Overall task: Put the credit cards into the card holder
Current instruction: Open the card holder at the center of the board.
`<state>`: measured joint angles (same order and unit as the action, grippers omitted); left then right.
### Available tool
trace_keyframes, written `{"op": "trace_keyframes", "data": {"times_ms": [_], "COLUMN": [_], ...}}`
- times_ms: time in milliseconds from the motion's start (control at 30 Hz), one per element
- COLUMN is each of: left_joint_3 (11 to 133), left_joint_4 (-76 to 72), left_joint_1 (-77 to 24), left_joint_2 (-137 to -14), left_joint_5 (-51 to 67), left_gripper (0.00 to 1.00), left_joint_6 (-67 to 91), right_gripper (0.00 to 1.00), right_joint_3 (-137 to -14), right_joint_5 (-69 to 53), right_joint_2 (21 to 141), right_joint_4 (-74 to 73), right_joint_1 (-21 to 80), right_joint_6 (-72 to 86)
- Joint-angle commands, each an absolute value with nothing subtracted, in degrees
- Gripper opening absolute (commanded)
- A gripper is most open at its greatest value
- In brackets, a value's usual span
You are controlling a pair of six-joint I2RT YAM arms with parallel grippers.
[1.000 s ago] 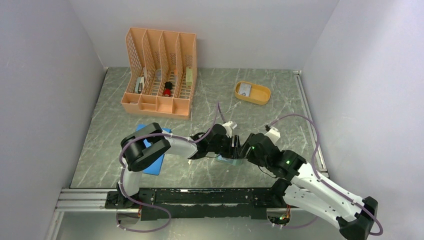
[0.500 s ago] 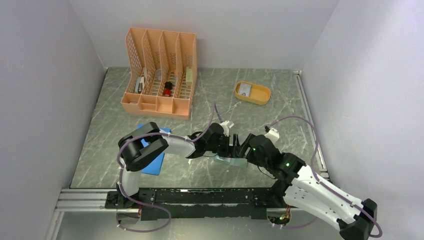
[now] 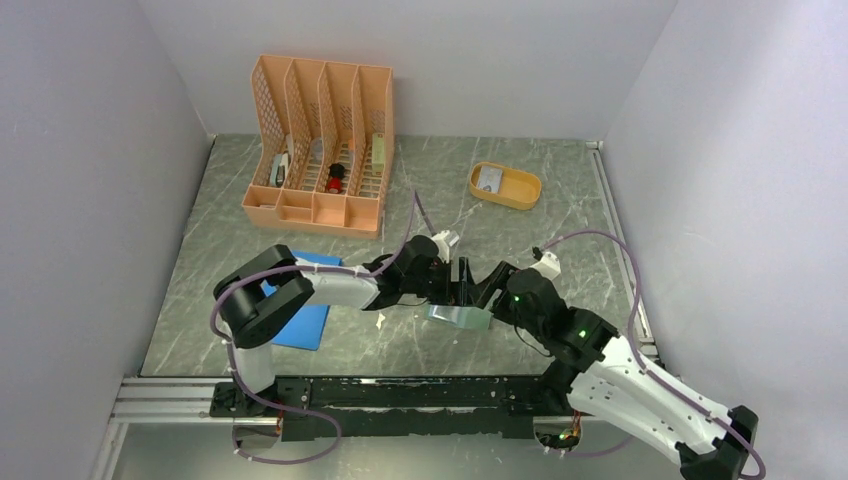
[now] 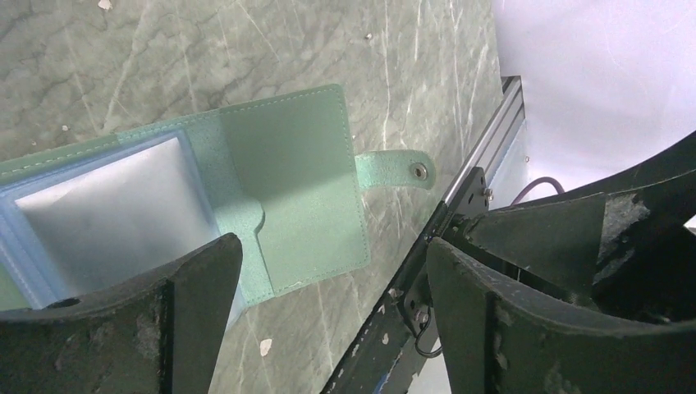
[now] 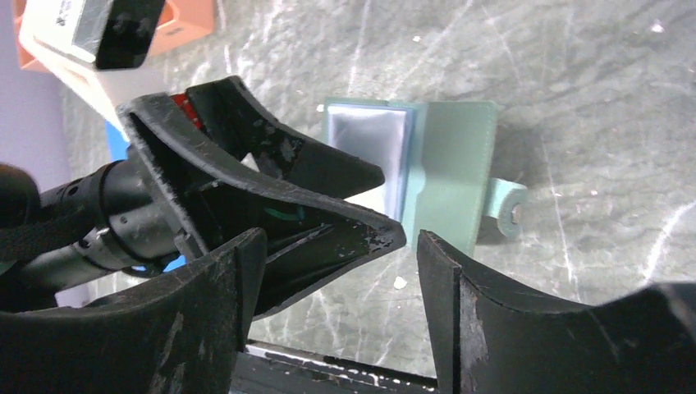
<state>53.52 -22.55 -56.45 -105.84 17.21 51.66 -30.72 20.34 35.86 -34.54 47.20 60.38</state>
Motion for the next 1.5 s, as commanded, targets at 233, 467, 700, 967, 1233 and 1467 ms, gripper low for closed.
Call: {"op": "trace_keyframes", "data": {"times_ms": [233,467,700,967,1233,1467], "left_joint_3": [53.54,48.45,39.89,36.47,36.04,37.87], "left_joint_4": [-12.94,-0.21,0.46,-8.12,-12.6,-15.38], "left_joint_1": [-52.2,-49.01,-48.91,-48.78,-48.72,-48.7], "left_joint_2": [-98.85,-83.3,-76.23,-81.88,-87.4,-93.13], "left_joint_5": [9.42,-1.61,0.04,6.44,9.21,11.99], "left_gripper": [0.87,0.86,0.81,0.76,0.74,0.71], "left_joint_6": [47.58,42.38,42.13,42.91,43.2,44.03], "right_gripper": [0.73,0.62,0.51,0.37,0.29,0.25], "right_joint_3": [-34.82,-35.51,-30.95,-25.64,-20.2,-18.22], "right_joint_5": [14.06,19.09,15.83,13.04,10.48,8.7], "right_joint_2": [29.56,39.37,49.71,58.89,60.64,66.51], "right_joint_4": [-30.09,-34.66,-23.66,-16.68,-14.35,-11.12], "right_joint_1": [47.46,47.46,46.37,40.88,36.93,36.48], "right_joint_6": [53.02,56.08,53.73,50.38,50.06,50.62]}}
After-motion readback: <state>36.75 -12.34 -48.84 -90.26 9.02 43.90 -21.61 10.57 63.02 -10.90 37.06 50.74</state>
